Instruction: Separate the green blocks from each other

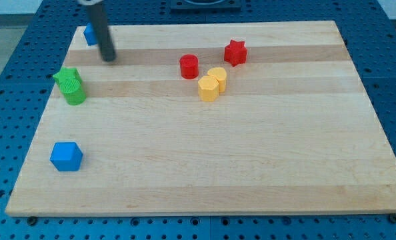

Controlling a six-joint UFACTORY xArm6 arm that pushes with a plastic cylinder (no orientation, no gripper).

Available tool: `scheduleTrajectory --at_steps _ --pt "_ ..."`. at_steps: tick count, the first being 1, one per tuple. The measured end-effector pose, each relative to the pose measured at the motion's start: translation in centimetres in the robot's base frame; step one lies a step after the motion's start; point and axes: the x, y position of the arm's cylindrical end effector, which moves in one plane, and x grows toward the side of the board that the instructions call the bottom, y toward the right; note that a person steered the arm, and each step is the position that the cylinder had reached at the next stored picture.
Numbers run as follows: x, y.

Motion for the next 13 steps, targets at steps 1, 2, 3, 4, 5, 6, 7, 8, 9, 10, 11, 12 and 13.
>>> scheduleTrajectory --at_steps 1,2,3,4,5,6,7,8,9,10,11,12,13 --pt "0.0 -6.6" --pt "0.3 -6.8" --pt "4.4 -6.8" --pt "6.5 -6.4" --pt "6.4 -2.8" --pt "6.0 1.3" --pt "5.9 -3.1" --pt "8.2 -3.9" --pt "8.8 -0.2" --pt "6.3 4.9" --pt "5.1 5.7" --pt "8.2 4.3" --pt "11.8 4.5"
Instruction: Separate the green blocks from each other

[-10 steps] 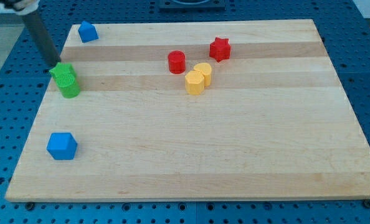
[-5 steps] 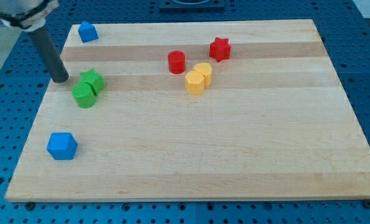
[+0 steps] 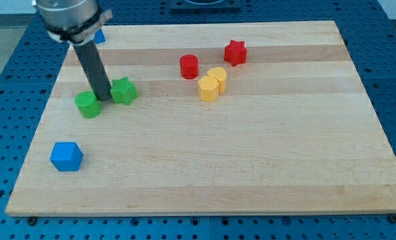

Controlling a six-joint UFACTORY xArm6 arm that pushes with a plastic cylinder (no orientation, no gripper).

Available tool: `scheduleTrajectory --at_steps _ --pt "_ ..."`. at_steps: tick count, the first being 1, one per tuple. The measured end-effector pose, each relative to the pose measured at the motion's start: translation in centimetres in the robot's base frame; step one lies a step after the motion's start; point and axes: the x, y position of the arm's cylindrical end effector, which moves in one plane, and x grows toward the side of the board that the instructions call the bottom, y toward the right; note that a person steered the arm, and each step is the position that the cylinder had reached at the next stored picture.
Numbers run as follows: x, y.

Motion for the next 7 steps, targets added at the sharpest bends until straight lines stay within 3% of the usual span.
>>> scheduleTrajectory --at_steps 1,2,3,5,6,7 --pt "2.1 3.3" --pt "-0.3 6.6" --pt "-4.9 6.6" --pt "-1.0 3.9" --pt "-2.2 -0.4" --pt "-6.9 0.8"
